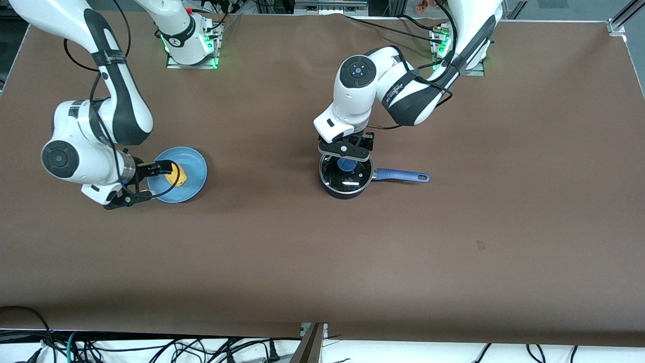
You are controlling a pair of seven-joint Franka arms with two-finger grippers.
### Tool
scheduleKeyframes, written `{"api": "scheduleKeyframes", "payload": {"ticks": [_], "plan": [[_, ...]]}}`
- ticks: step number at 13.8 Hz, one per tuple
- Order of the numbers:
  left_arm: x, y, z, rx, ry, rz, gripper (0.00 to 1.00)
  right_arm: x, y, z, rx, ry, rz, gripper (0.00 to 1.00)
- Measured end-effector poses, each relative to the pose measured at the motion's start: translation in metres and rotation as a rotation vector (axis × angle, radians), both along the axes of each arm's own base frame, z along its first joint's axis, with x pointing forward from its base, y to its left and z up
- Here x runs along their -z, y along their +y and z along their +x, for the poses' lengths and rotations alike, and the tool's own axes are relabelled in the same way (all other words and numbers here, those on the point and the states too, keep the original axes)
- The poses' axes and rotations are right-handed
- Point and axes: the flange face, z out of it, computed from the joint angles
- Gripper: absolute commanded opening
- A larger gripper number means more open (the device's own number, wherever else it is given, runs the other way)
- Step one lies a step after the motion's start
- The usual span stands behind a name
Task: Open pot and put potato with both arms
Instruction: 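Reach the right gripper to the potato while the left gripper reaches the lid, then grasp the potato with the right gripper while the left gripper grasps the knob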
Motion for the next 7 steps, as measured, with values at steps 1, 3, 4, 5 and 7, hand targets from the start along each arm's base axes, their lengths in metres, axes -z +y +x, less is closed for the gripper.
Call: {"api": "scheduleKeyframes", "payload": {"ticks": [1, 3, 4, 5, 7], "plan": [[0.002, 0.000, 0.002, -0.001, -0.001, -0.005, 1.00, 0.007, 0.000, -0.004, -0.010, -0.002, 0.002, 1.00], [0.008, 0.000, 0.005, -0.002, -0.006, -0.022, 1.00, 0.019, 0.000, -0.010, -0.055, -0.017, -0.006, 1.00], [0.014, -0.001, 0.007, -0.002, -0.006, -0.033, 1.00, 0.026, 0.000, -0.014, -0.087, -0.030, -0.009, 1.00], [0.021, -0.001, 0.009, 0.005, -0.010, -0.038, 1.00, 0.034, 0.001, -0.018, -0.109, -0.039, -0.009, 1.00], [0.037, 0.002, 0.013, 0.028, -0.029, -0.023, 1.00, 0.049, 0.002, -0.028, -0.144, -0.052, 0.000, 1.00]]}}
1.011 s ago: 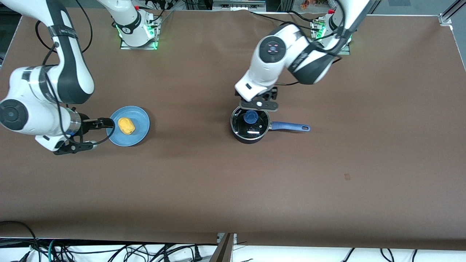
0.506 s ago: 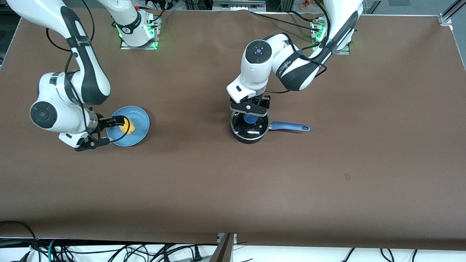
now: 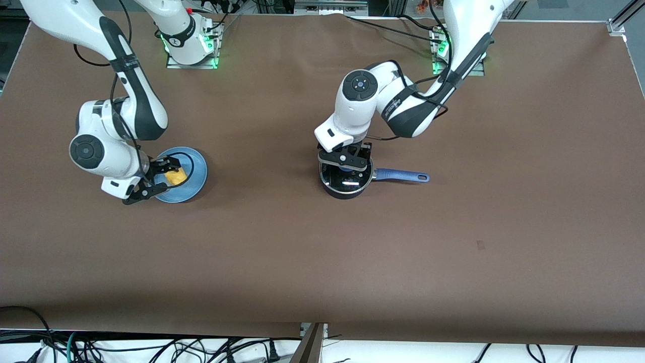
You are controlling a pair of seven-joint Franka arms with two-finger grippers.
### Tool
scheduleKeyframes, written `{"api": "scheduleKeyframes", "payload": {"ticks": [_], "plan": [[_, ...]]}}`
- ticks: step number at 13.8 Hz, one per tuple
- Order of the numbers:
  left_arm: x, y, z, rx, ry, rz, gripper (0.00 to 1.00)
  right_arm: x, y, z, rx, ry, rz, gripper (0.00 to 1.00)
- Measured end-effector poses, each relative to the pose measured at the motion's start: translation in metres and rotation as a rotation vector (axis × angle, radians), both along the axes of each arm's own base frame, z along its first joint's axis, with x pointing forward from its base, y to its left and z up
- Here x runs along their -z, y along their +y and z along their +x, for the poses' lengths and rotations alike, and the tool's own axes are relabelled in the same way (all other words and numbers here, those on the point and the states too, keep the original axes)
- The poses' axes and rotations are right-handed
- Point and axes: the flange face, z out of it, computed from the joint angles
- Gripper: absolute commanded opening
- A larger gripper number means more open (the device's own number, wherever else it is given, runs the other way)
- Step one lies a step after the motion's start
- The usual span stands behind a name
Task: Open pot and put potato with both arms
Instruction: 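Grasp the potato with the right gripper while the left gripper grasps the knob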
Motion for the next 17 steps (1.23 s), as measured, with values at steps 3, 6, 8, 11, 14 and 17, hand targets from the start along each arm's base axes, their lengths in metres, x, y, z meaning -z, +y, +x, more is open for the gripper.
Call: {"api": "scheduleKeyframes", "payload": {"ticks": [3, 6, 8, 11, 14, 17], "plan": [[0.008, 0.009, 0.007, -0.002, -0.003, 0.013, 1.00, 0.013, 0.001, -0.010, -0.042, -0.010, 0.009, 1.00], [0.010, 0.013, 0.011, -0.008, 0.000, 0.014, 1.00, 0.017, 0.002, -0.012, -0.094, -0.015, 0.019, 1.00], [0.011, 0.013, 0.011, -0.008, 0.001, 0.015, 1.00, 0.022, 0.002, -0.013, -0.136, -0.024, 0.028, 1.00], [0.011, 0.013, 0.011, -0.007, 0.001, 0.015, 0.93, 0.031, 0.002, -0.015, -0.171, -0.032, 0.036, 1.00], [0.011, 0.013, 0.011, -0.007, 0.001, 0.014, 0.83, 0.035, 0.002, -0.017, -0.186, -0.025, 0.039, 1.00], [0.011, 0.012, 0.010, -0.006, 0.001, 0.014, 0.65, 0.038, 0.002, -0.018, -0.205, -0.021, 0.042, 1.00]]}}
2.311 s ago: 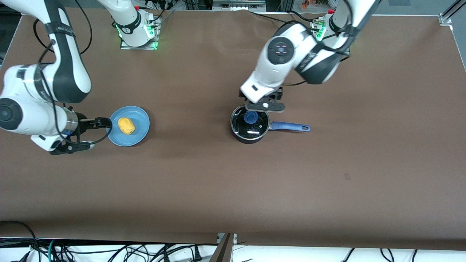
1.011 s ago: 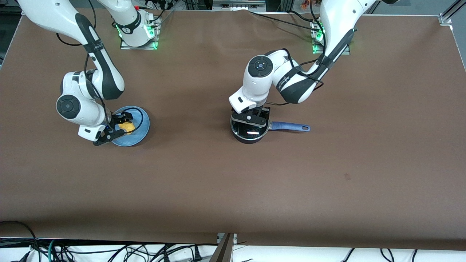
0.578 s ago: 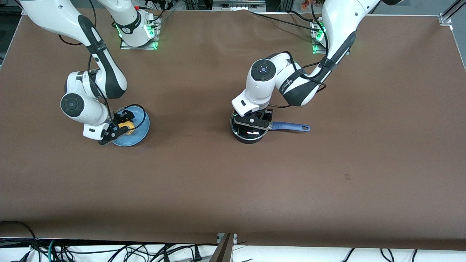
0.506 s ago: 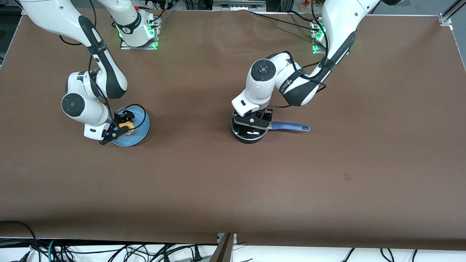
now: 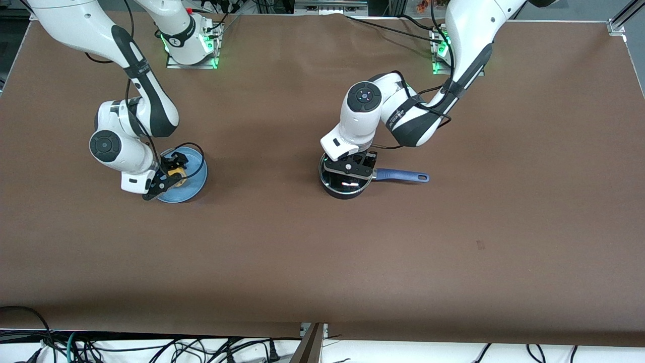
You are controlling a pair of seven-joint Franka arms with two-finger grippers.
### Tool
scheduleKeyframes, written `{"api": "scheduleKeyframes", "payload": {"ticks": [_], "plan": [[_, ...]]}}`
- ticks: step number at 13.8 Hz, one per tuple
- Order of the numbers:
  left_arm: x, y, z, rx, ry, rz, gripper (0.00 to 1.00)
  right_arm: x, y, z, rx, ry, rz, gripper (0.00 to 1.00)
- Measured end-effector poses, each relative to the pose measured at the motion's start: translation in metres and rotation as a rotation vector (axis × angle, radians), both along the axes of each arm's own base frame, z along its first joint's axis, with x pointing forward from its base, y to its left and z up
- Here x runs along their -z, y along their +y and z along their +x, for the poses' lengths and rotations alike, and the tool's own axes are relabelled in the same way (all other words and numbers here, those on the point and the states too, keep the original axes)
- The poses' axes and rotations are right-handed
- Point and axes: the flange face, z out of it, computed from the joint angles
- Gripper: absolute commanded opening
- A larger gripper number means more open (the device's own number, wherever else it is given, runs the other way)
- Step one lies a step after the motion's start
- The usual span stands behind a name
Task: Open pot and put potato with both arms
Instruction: 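Grasp the potato with the right gripper while the left gripper grasps the knob, then carry the potato over the pot while the left gripper lifts the lid away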
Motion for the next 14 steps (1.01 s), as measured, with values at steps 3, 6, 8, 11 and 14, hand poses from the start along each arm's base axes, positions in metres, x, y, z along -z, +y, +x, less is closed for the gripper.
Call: {"api": "scheduleKeyframes", "payload": {"ticks": [3, 6, 8, 11, 14], "plan": [[-0.001, -0.003, -0.002, 0.006, 0.000, -0.004, 0.50, 0.003, 0.000, 0.000, -0.002, 0.000, 0.001, 1.00], [0.002, -0.001, -0.001, 0.002, 0.003, 0.000, 0.32, 0.004, 0.000, 0.000, -0.003, -0.002, 0.001, 0.98], [0.002, 0.000, 0.000, 0.000, 0.004, 0.001, 0.25, 0.005, 0.000, 0.000, -0.004, -0.002, 0.002, 0.76], [-0.001, 0.006, 0.003, -0.009, 0.017, 0.027, 0.10, 0.005, 0.000, 0.000, -0.004, -0.003, 0.002, 0.48], [-0.012, 0.015, 0.009, -0.027, 0.028, 0.050, 0.00, 0.004, 0.000, 0.000, -0.004, -0.006, 0.002, 0.44]]}}
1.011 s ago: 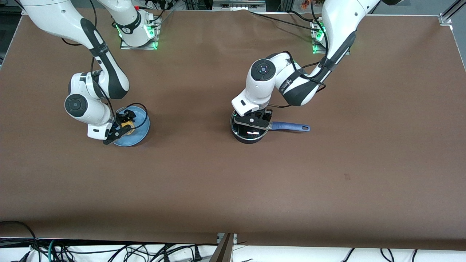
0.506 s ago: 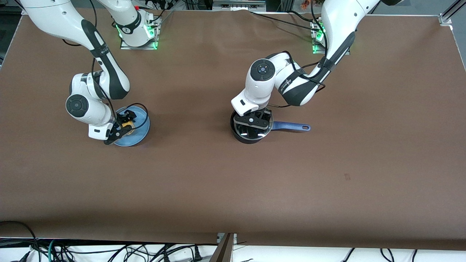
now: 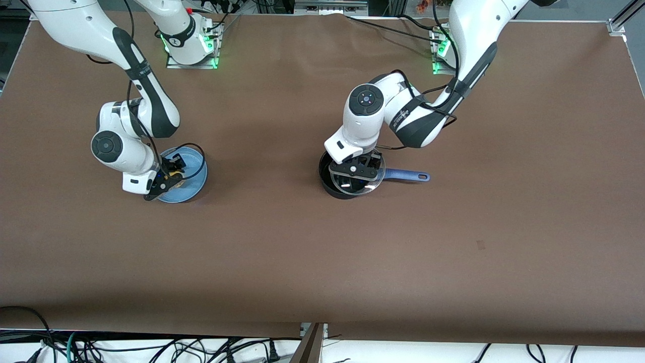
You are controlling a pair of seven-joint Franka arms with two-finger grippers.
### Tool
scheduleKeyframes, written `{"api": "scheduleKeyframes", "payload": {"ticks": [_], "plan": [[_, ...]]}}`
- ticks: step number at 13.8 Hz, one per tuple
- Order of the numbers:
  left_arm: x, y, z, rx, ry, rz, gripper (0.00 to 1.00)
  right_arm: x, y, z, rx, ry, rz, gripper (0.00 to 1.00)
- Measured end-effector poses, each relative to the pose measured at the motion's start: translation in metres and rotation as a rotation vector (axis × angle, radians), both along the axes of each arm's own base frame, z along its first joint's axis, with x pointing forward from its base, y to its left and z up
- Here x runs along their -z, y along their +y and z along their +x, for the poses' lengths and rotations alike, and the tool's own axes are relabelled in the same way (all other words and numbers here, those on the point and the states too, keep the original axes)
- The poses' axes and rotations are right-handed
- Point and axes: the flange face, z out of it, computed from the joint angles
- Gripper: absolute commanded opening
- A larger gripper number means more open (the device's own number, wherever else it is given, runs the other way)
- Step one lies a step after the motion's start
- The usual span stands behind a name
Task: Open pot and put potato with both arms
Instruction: 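Carry the potato over the pot while the left gripper lifts the lid away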
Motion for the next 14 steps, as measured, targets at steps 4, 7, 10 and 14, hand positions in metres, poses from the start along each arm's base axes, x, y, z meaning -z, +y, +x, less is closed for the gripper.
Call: {"api": "scheduleKeyframes", "payload": {"ticks": [4, 7, 10, 14], "plan": [[-0.033, 0.026, 0.014, -0.024, 0.024, 0.016, 0.00, -0.007, -0.001, 0.005, 0.006, -0.022, 0.001, 0.42], [-0.066, 0.101, 0.050, 0.000, 0.091, -0.032, 0.00, -0.041, 0.002, 0.019, 0.064, -0.036, -0.007, 0.42], [-0.088, 0.206, 0.079, 0.038, 0.159, -0.048, 0.00, -0.099, 0.056, 0.037, 0.201, -0.031, -0.009, 0.42], [-0.074, 0.332, 0.083, 0.124, 0.202, -0.078, 0.00, -0.158, 0.187, 0.037, 0.448, -0.085, 0.028, 0.42]]}}
